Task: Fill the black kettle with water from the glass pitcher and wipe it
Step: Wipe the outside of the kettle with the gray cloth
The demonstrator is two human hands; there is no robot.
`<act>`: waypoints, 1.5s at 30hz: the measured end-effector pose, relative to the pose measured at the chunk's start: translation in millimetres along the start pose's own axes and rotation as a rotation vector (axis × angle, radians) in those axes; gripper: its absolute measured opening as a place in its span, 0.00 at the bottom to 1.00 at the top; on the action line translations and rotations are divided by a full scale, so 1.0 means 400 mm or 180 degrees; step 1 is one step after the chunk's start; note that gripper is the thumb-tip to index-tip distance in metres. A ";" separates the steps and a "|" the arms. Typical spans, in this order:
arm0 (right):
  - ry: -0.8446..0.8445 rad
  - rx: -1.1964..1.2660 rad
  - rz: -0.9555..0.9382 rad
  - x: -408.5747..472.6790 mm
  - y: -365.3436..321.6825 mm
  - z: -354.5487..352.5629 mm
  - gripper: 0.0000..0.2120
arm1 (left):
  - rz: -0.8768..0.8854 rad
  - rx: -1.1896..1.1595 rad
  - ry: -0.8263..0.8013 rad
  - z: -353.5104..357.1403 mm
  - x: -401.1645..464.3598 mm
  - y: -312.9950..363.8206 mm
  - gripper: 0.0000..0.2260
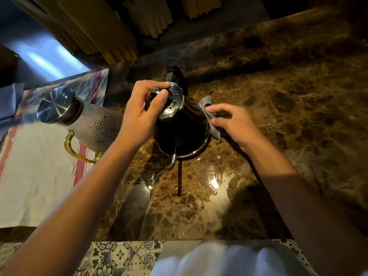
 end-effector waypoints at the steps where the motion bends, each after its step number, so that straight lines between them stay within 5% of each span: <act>1: -0.0027 -0.0019 0.0034 -0.024 0.006 -0.010 0.16 | 0.0002 0.0019 -0.0001 0.000 -0.001 0.001 0.09; 8: 0.0394 0.0291 -0.0554 -0.173 -0.053 -0.027 0.18 | 0.0335 0.1139 -0.0046 -0.014 -0.020 0.057 0.17; 12: 0.0140 -0.0540 -0.0983 -0.249 -0.050 0.017 0.25 | 0.0407 0.1807 -0.0357 -0.013 -0.013 0.079 0.21; 15: 0.0057 -0.1136 -0.1177 -0.304 -0.031 0.068 0.29 | 0.0370 0.1646 -0.0193 -0.064 0.051 0.112 0.28; 17: 0.0131 -0.1175 -0.1418 -0.327 -0.050 0.089 0.26 | 0.0586 0.1845 -0.0180 -0.075 0.105 0.126 0.22; 23: -0.0343 -0.1422 -0.2036 -0.370 -0.084 0.143 0.18 | 0.0057 0.1007 -0.1543 0.058 0.145 -0.006 0.14; 30: 0.0082 -0.1123 -0.2328 -0.405 -0.105 0.121 0.09 | -0.0381 -0.0165 -0.1148 0.053 0.121 -0.064 0.12; 45: 0.1004 -0.1636 -0.2045 -0.217 -0.140 -0.118 0.07 | -0.0106 0.1095 -0.0301 -0.111 -0.036 -0.068 0.16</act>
Point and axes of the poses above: each hand's wrist, its own x-axis towards the middle knuckle, its own z-axis out of the palm, y = z × x, the point moved 10 cm from there along x, towards the middle knuckle, and after that the axes turned 7 degrees about y, right-handed, at the moved point
